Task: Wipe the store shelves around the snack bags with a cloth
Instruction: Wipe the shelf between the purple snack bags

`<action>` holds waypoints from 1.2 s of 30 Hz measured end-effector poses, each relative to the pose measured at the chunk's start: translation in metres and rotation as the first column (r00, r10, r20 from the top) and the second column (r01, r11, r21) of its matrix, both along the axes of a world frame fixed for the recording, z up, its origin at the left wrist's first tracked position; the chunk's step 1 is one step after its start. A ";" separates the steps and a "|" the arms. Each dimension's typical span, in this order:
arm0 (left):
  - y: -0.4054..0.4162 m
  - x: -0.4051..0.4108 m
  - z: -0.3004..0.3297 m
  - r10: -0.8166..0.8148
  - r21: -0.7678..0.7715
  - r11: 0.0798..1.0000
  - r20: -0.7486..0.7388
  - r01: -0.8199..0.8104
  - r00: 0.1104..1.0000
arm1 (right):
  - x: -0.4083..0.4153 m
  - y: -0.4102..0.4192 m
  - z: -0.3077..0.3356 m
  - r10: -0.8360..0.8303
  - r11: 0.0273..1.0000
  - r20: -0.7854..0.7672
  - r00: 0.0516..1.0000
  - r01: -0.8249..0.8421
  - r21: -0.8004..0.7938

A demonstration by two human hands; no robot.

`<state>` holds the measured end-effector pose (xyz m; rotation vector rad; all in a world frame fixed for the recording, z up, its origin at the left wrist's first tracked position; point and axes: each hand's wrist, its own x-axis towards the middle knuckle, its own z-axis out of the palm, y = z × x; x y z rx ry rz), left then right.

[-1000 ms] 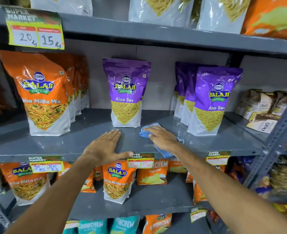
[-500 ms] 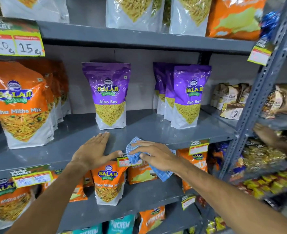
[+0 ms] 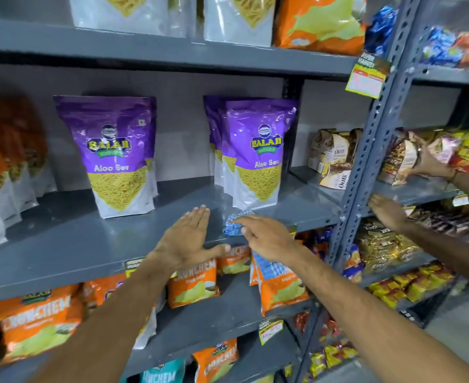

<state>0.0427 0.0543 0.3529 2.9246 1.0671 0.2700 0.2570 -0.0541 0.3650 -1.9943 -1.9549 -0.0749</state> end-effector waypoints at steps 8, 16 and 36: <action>-0.001 0.075 -0.004 0.172 -0.042 0.984 -0.010 -0.173 0.985 | 0.117 -0.027 0.001 -0.128 0.991 -0.017 0.992 0.127 -0.042; 0.006 0.078 -0.014 0.225 -0.011 0.974 -0.011 -0.225 0.974 | 0.201 0.015 -0.006 -0.348 0.882 -0.520 0.780 0.460 0.099; -0.003 0.082 -0.006 0.303 -0.050 0.951 -0.028 -0.304 0.952 | 0.305 0.320 -0.019 -0.019 1.000 -0.173 0.985 0.015 -0.028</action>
